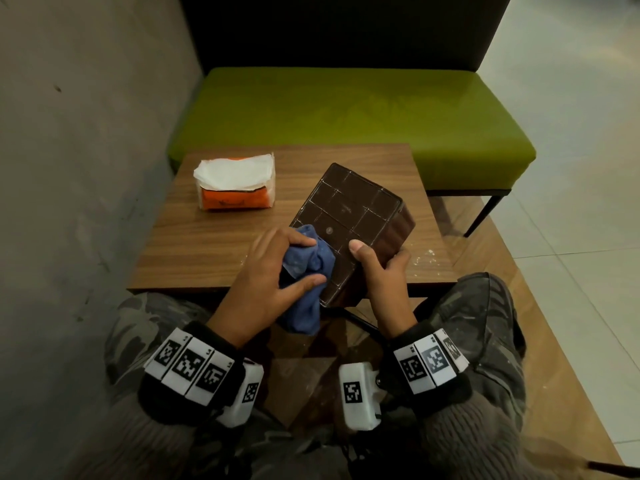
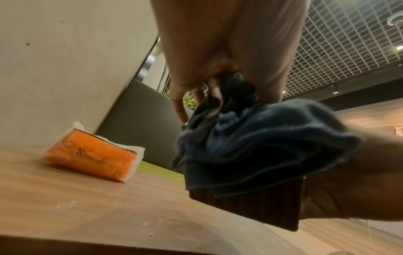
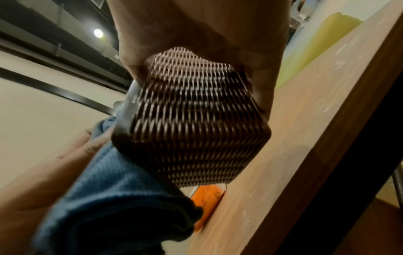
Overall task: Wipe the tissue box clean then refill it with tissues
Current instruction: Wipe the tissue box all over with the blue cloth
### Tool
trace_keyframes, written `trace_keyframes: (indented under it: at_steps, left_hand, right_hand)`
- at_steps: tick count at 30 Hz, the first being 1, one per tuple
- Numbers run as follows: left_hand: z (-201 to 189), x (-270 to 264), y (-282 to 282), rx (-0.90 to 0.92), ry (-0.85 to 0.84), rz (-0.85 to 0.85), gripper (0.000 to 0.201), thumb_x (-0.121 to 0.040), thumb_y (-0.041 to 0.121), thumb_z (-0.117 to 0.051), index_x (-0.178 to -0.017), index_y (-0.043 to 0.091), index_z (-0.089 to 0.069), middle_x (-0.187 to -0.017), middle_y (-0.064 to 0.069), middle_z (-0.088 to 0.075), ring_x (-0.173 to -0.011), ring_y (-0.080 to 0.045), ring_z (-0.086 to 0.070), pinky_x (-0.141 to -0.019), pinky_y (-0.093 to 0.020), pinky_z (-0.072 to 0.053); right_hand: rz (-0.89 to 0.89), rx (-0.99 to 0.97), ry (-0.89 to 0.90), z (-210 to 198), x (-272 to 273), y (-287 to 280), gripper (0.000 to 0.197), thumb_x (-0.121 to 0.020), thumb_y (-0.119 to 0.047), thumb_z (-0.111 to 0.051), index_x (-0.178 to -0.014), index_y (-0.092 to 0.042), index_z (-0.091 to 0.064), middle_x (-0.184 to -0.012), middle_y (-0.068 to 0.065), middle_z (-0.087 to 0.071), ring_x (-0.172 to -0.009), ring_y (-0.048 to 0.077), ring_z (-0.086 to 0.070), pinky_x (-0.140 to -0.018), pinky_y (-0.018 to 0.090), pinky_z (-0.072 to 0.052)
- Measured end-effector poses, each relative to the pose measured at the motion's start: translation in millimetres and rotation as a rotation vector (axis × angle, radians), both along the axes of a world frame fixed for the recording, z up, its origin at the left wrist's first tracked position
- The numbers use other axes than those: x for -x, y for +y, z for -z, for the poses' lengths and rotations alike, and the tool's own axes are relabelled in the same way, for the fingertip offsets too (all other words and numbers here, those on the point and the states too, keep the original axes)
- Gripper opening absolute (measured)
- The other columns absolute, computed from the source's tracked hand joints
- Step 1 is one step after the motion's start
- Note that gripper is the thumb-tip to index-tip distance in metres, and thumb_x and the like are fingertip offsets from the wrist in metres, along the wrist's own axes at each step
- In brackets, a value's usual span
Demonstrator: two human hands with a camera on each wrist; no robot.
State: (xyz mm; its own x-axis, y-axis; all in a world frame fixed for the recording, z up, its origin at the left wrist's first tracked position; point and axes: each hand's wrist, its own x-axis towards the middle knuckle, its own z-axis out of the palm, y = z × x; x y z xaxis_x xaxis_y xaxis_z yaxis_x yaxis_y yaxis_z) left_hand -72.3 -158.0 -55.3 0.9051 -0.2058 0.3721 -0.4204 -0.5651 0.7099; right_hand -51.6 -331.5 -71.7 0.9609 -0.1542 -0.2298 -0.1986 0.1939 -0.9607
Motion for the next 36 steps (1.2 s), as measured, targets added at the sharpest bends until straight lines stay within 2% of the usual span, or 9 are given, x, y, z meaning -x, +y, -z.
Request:
trace_keyframes:
  at_steps: [5,13,15,17,20,23,25,28,36]
  left_hand:
    - [6.0,-11.0,15.1,0.156,0.031,-0.235,0.035,-0.077,0.009,-0.073,-0.101,0.018,-0.051,-0.104,-0.004,-0.059,-0.099,-0.001,-0.055,-0.086,-0.017,-0.044]
    - [-7.3,-5.7,-10.8,0.166,0.106,-0.153,0.034,-0.078,0.018,-0.074,-0.103,0.015,-0.051,-0.095,0.003,-0.059,-0.088,-0.005,-0.058,-0.078,-0.014,-0.045]
    - [-1.6,-27.5,-15.9,0.126,0.273,-0.497,0.041,-0.071,0.020,-0.080,-0.103,0.008,-0.058,-0.095,0.000,-0.062,-0.085,-0.006,-0.058,-0.076,-0.015,-0.044]
    - [-8.5,-35.6,-7.5,0.069,0.350,-0.924,0.054,-0.049,0.043,-0.087,-0.093,0.021,-0.064,-0.082,0.005,-0.066,-0.074,0.002,-0.062,-0.069,-0.011,-0.047]
    - [-1.3,-17.9,-14.9,0.276,0.173,-0.413,0.033,-0.061,0.056,-0.060,-0.087,0.041,-0.045,-0.082,0.016,-0.057,-0.079,0.007,-0.060,-0.064,-0.005,-0.045]
    - [-3.8,0.1,-25.6,0.256,0.178,-0.178,0.027,-0.069,0.048,-0.062,-0.088,0.042,-0.044,-0.087,0.016,-0.055,-0.081,0.007,-0.057,-0.068,-0.004,-0.044]
    - [-2.7,-2.1,-23.7,0.208,0.189,-0.149,0.031,-0.075,0.031,-0.072,-0.087,0.039,-0.045,-0.089,0.012,-0.056,-0.079,0.005,-0.056,-0.069,-0.007,-0.045]
    - [0.7,-15.7,-8.8,0.268,0.250,-0.236,0.029,-0.079,0.014,-0.070,-0.092,0.027,-0.048,-0.088,0.010,-0.057,-0.077,-0.002,-0.055,-0.069,-0.013,-0.046]
    - [0.7,-10.9,-19.8,0.270,0.306,-0.167,0.032,-0.078,0.013,-0.072,-0.100,0.017,-0.049,-0.090,0.010,-0.056,-0.080,0.001,-0.053,-0.070,-0.009,-0.044]
  right_hand:
    - [-0.014,0.016,-0.029,-1.4,-0.1,-2.3,0.070,-0.074,-0.035,-0.072,-0.126,-0.017,-0.027,-0.106,-0.010,-0.054,-0.095,0.003,-0.058,-0.080,0.020,-0.049]
    - [-0.006,0.043,-0.068,-4.3,-1.1,-1.8,0.073,-0.066,-0.039,-0.070,-0.123,-0.017,-0.029,-0.105,-0.009,-0.056,-0.095,0.004,-0.060,-0.081,0.023,-0.051]
    - [-0.020,0.057,-0.067,-4.4,0.5,-1.3,0.075,-0.064,-0.042,-0.070,-0.122,-0.020,-0.028,-0.106,-0.009,-0.055,-0.098,0.006,-0.060,-0.086,0.028,-0.052]
    - [-0.024,0.067,-0.064,-3.2,1.9,1.6,0.079,-0.062,-0.043,-0.072,-0.124,-0.021,-0.027,-0.109,-0.009,-0.055,-0.102,0.008,-0.059,-0.090,0.031,-0.051]
    - [0.011,0.059,-0.049,-2.9,1.8,5.3,0.082,-0.062,-0.043,-0.073,-0.127,-0.019,-0.028,-0.111,-0.007,-0.056,-0.104,0.011,-0.060,-0.093,0.035,-0.052]
    - [0.033,0.069,-0.036,-2.5,-0.4,2.7,0.070,-0.073,-0.036,-0.077,-0.123,-0.018,-0.031,-0.108,-0.005,-0.056,-0.102,0.013,-0.060,-0.095,0.042,-0.051]
    - [0.029,0.079,-0.038,-1.1,-0.9,1.0,0.070,-0.073,-0.034,-0.078,-0.122,-0.018,-0.030,-0.108,-0.005,-0.056,-0.102,0.013,-0.060,-0.096,0.043,-0.051]
    - [0.033,0.126,-0.040,0.6,1.5,3.2,0.090,-0.052,-0.054,-0.077,-0.122,-0.022,-0.029,-0.115,-0.004,-0.055,-0.108,0.015,-0.059,-0.096,0.042,-0.051]
    - [0.041,0.134,-0.053,2.4,-1.1,-1.2,0.087,-0.051,-0.055,-0.075,-0.118,-0.022,-0.031,-0.113,-0.002,-0.057,-0.105,0.014,-0.060,-0.095,0.042,-0.052]
